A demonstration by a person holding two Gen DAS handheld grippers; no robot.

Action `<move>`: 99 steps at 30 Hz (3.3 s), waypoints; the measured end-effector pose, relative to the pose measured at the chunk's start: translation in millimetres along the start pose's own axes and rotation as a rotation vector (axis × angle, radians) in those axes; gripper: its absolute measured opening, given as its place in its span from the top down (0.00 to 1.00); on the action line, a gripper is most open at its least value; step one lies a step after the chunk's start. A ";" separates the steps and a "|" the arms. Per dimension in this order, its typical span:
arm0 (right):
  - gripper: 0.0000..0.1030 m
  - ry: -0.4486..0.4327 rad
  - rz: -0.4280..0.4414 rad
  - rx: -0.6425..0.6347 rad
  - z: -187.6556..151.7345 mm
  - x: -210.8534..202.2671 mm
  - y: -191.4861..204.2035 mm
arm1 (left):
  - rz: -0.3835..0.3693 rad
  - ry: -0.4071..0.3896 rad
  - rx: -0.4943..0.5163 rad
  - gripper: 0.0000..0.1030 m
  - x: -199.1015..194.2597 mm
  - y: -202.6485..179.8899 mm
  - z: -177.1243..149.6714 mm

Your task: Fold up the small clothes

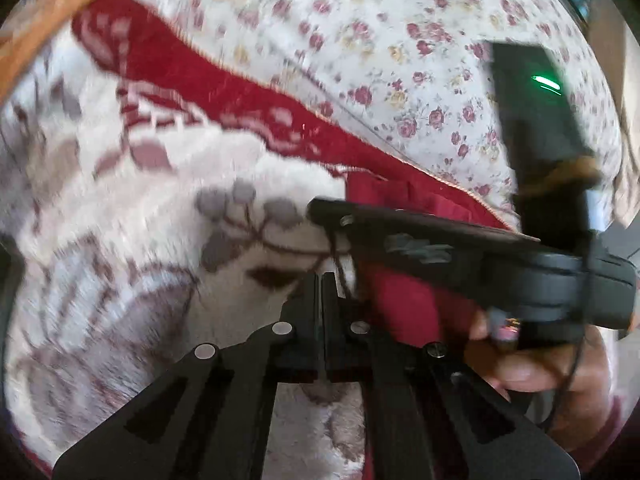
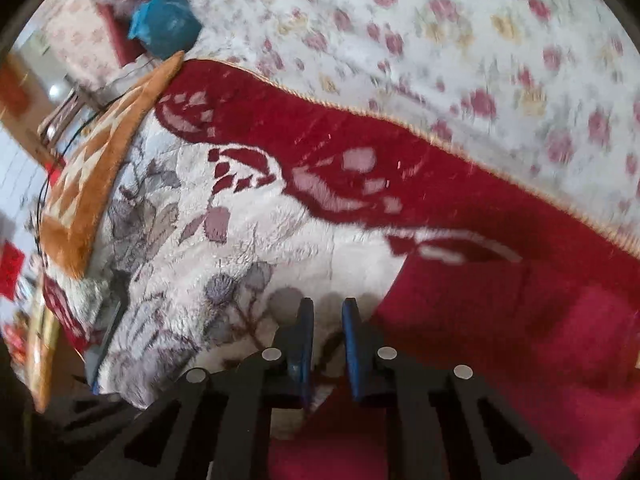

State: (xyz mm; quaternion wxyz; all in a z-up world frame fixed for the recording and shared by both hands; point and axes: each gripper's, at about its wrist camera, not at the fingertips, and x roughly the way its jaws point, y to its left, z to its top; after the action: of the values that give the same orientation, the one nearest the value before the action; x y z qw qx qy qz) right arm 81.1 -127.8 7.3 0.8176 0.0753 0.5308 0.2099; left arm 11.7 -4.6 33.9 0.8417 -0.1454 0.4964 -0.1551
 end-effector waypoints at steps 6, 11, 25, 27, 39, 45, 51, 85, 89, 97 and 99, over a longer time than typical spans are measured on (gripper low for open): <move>0.55 -0.065 -0.021 0.059 -22.8 -75.4 -24.8 | 0.010 -0.091 0.082 0.93 -22.3 -20.1 -3.1; 0.33 -0.123 -0.233 0.131 -88.4 -160.7 -86.9 | -0.009 -0.101 0.172 0.60 -19.7 -48.5 -16.2; 0.33 -0.174 -0.325 0.427 -180.1 -237.1 -183.8 | 0.086 -0.043 0.291 0.60 -21.6 -104.9 -30.8; 0.33 -0.172 -0.344 0.475 -189.0 -243.4 -194.3 | 0.093 -0.038 0.306 0.60 -21.5 -115.7 -29.5; 0.32 -0.196 -0.316 0.405 -228.8 -286.9 -165.0 | 0.049 0.040 0.353 0.60 -4.5 -132.5 -54.4; 0.32 -0.263 -0.412 0.483 -234.9 -317.0 -196.5 | -0.017 0.040 0.411 0.60 -6.6 -152.0 -68.4; 0.31 -0.278 -0.443 0.670 -222.7 -315.9 -262.2 | -0.004 0.076 0.498 0.60 8.1 -166.8 -84.9; 0.92 -0.422 -0.274 0.159 -133.2 -316.8 -130.4 | -0.079 -0.082 0.139 0.60 -27.8 -90.9 -26.6; 0.21 -0.352 -0.388 0.371 -129.1 -291.1 -196.9 | -0.084 -0.074 0.153 0.60 -23.5 -96.6 -29.5; 0.20 -0.116 -0.495 0.515 -105.9 -214.2 -294.4 | -0.059 -0.019 0.193 0.60 0.5 -104.9 -32.7; 0.38 -0.028 -0.533 0.513 -106.3 -192.8 -313.3 | -0.048 -0.019 0.201 0.60 3.9 -105.6 -31.0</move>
State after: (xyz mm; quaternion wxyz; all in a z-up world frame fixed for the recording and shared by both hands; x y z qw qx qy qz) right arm 0.8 -502.2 14.9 0.8052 0.1398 0.5561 -0.1513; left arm -26.2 -105.0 58.5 0.8528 -0.0735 0.4666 -0.2227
